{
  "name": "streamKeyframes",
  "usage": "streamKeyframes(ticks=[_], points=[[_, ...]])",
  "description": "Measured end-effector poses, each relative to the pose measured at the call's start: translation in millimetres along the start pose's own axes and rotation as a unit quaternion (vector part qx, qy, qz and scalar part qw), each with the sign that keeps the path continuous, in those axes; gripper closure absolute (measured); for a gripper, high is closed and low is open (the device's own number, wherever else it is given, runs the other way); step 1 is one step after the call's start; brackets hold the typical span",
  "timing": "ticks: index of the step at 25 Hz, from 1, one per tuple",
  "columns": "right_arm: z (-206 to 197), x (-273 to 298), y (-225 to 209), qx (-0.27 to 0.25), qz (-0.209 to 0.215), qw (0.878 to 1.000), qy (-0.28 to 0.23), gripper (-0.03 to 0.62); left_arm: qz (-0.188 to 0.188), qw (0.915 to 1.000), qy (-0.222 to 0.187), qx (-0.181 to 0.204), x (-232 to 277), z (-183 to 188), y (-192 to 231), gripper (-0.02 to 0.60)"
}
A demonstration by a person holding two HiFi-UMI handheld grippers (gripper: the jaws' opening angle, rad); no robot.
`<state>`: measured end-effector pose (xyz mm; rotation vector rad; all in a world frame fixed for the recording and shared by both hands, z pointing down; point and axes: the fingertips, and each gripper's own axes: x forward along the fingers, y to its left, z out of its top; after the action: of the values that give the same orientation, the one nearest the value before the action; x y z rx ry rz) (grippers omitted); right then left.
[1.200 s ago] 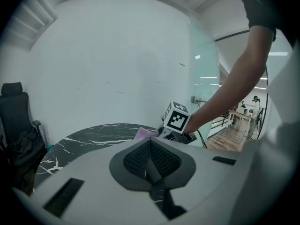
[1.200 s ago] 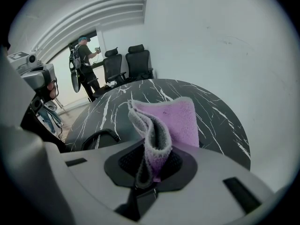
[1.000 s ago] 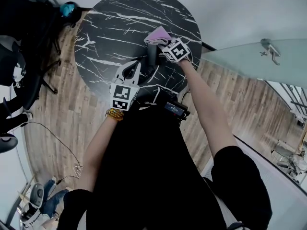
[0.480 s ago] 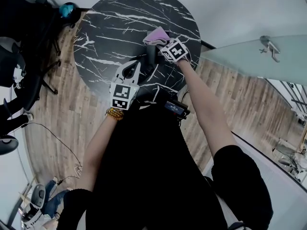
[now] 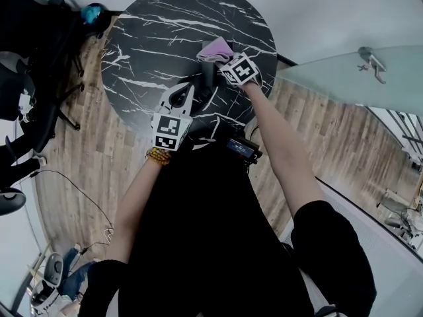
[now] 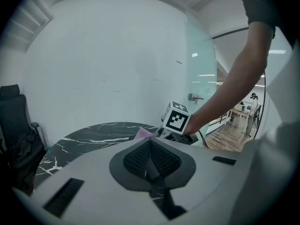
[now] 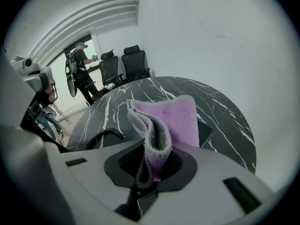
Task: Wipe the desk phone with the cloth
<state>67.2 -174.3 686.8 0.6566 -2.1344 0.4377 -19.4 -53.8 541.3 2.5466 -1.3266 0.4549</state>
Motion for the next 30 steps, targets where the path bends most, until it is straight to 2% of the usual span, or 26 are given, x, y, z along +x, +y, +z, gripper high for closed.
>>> streamKeyframes(ticks=[8,30], points=[[-1.9,0.4,0.2,0.001,-0.001,1.0,-0.001,0.531,-0.001,0.9999,0.002,0.011,-0.9,-1.9,-0.1,0.568],[-19.1,2.8,15.7,0.016,0.006,1.0,0.014,0.531,-0.006,1.0,0.001,0.006,0.1,-3.5,1.6,0.568]])
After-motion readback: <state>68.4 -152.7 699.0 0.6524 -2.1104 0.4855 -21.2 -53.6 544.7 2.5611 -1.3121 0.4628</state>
